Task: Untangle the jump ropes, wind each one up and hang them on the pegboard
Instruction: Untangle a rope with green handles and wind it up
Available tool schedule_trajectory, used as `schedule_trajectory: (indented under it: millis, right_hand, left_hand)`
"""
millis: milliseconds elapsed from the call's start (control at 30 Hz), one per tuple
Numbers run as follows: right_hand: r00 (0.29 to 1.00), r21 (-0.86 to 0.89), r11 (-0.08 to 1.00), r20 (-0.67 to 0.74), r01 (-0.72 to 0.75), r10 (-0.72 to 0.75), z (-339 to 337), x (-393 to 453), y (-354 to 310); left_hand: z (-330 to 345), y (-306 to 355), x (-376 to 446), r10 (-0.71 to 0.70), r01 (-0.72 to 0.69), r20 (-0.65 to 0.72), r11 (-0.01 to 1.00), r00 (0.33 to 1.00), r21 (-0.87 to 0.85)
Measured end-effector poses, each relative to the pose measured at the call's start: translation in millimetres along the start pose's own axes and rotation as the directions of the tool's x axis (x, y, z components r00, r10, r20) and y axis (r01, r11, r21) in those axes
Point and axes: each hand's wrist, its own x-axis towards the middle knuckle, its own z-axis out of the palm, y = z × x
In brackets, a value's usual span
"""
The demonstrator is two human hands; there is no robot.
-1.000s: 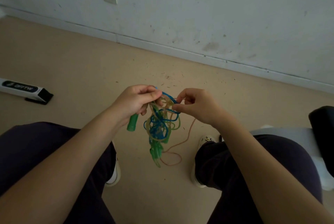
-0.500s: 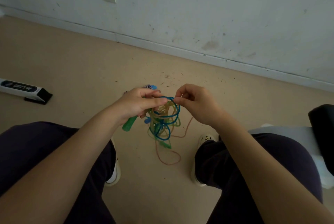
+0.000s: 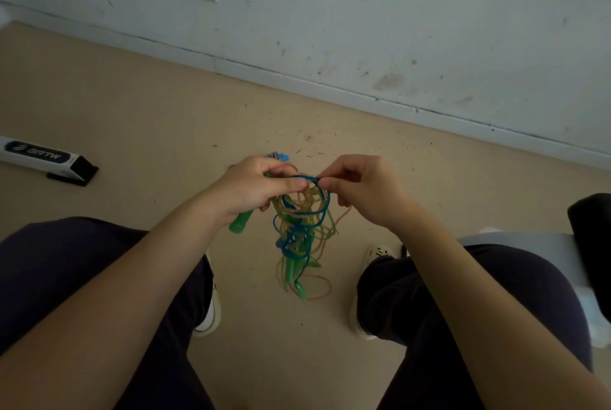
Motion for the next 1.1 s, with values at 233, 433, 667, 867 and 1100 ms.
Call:
schedule_trajectory:
  millis: [233,433,667,867,1100]
  right_hand:
    - [0.96,0.004,1.0,-0.278,0.024,-0.022,-8.8,1.8,2.6]
    - [0.911,0.246,0.964,-0.412,0.102,0.008,-11.5,2.7,3.7]
    - [0.919,0.435,0.9,-0.341,-0.033,0.198,-34.9,4.7,2.7]
    - [0.97,0.206,0.949,0.028,-0.24,0.24,-12.4,1.7,0.1]
    - [0.972,-0.103,0.98,0.144,-0.17,0.184,3.8,1.8,4.2]
  left_hand:
    - [-0.7,-8.6,6.6,0.089,-0.059,-0.131,0.974,0.987,0.22]
    - [-5.6,-17.4,11.1,0.082,0.006,-0.15,0.86,0.985,0.51]
    - [-3.2,-18.5,8.0,0.065,-0.035,-0.118,0.97,0.991,0.239]
    - [2.4,-5.8,5.1,0.121,-0.109,-0.114,0.988,0.986,0.113]
    - [4.5,1.4,-0.7,0.138,-0.13,-0.115,0.989,0.984,0.077]
